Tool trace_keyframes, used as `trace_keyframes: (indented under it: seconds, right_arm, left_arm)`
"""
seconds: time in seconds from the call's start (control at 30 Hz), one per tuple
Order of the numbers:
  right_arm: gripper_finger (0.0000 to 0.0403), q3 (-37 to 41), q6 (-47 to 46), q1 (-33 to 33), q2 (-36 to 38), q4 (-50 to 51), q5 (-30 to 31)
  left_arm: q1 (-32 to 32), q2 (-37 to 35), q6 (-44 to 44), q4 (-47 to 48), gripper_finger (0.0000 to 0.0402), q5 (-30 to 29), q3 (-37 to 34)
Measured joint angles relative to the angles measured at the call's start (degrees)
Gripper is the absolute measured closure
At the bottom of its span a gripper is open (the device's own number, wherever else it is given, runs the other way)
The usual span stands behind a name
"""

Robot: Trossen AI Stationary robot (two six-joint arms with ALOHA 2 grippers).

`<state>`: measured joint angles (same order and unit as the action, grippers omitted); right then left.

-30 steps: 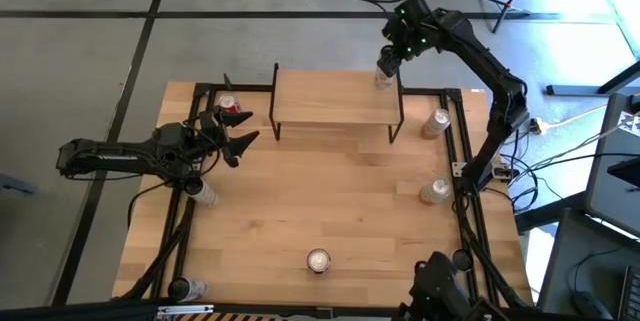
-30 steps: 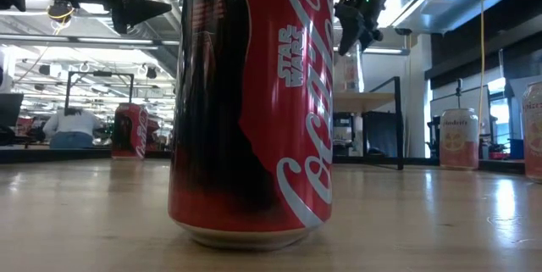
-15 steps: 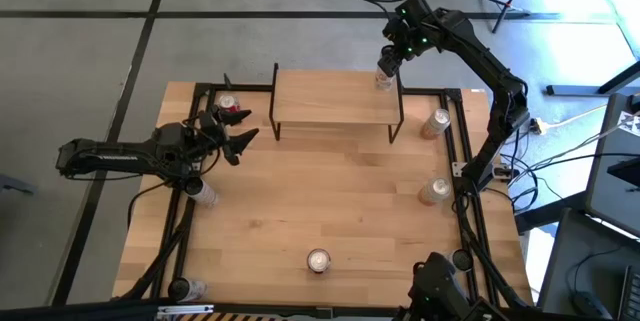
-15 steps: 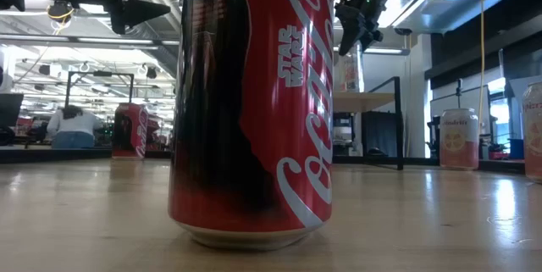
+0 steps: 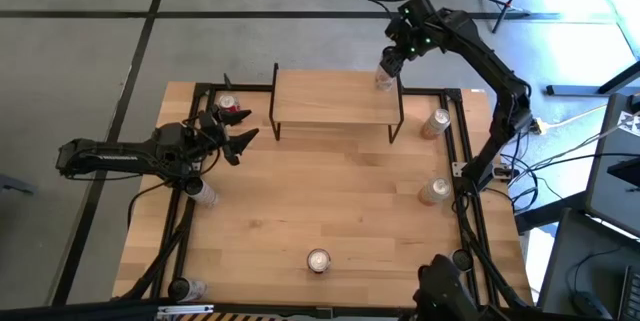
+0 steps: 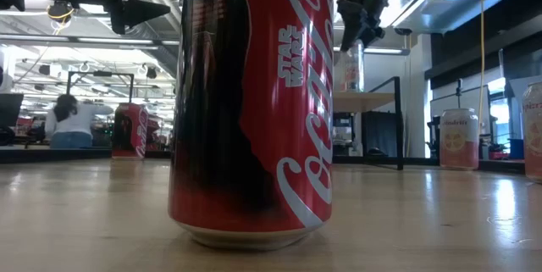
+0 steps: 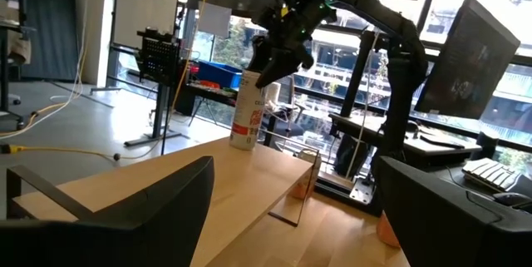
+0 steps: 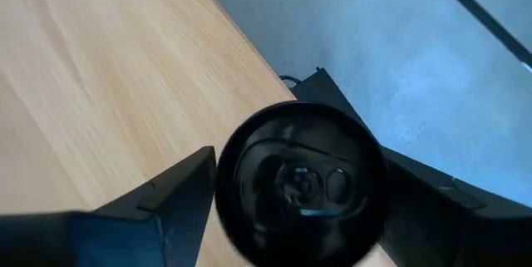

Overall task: Place canned beverage on shelf
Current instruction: Put the top white-pink soda can on the shelf, then put the white-pink soda can on the shelf aligned with the other white-pink soda can

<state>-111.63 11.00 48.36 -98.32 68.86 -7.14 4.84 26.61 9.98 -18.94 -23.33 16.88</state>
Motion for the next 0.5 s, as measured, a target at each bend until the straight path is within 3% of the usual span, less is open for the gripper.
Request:
trace_keyframes:
  seconds: [0.5]
  right_arm:
    - [0.0103,-1.7,-3.1,-1.6,8.5,-0.6,2.2]
  left_arm:
    - [0.0,0.0,1.0,-0.2,0.0076,-0.2,0.0]
